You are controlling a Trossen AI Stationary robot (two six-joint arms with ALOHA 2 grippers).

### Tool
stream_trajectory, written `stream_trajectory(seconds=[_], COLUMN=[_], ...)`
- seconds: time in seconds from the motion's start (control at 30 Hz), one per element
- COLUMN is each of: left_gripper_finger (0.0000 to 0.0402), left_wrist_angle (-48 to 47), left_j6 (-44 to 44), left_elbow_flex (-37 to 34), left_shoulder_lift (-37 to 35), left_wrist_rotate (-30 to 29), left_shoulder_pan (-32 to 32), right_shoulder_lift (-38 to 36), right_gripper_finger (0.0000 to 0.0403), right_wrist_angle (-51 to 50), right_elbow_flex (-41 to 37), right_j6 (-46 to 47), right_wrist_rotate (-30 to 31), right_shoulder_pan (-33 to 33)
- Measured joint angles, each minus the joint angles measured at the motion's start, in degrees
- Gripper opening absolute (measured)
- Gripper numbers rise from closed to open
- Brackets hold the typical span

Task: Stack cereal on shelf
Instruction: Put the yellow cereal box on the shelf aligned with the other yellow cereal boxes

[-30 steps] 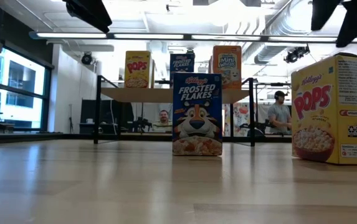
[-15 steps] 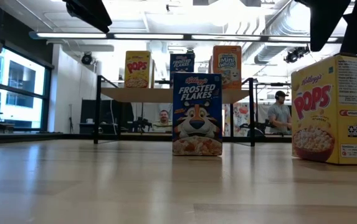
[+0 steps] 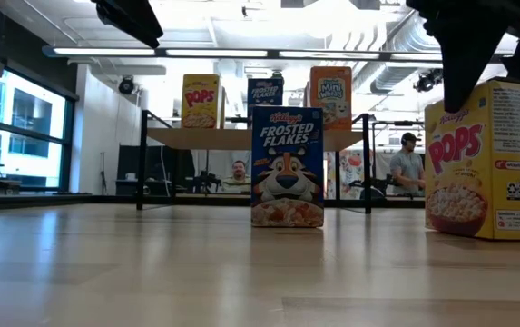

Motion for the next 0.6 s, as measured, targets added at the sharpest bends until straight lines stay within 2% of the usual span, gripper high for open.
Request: stream_trajectory(seconds=[0.27,0.6], left_gripper_finger=[0.0221,0.0221], left_wrist_angle=[0.0,0.0], left_j6=[0.0,0.0], left_elbow_flex=[0.0,0.0], left_shoulder_lift=[0.0,0.0], left_wrist_rotate=[0.0,0.0], left_shoulder_pan=[0.0,0.0], right_shoulder_lift=[0.0,0.0], right_gripper_finger=[0.0293,0.0231], right_wrist_angle=[0.1,0.4], right_elbow_flex=[0.0,0.0], right_j6=[-1.3,-2.4], right_wrist_rotate=[0.3,0.9], right_shoulder_pan=[-0.1,-0.5])
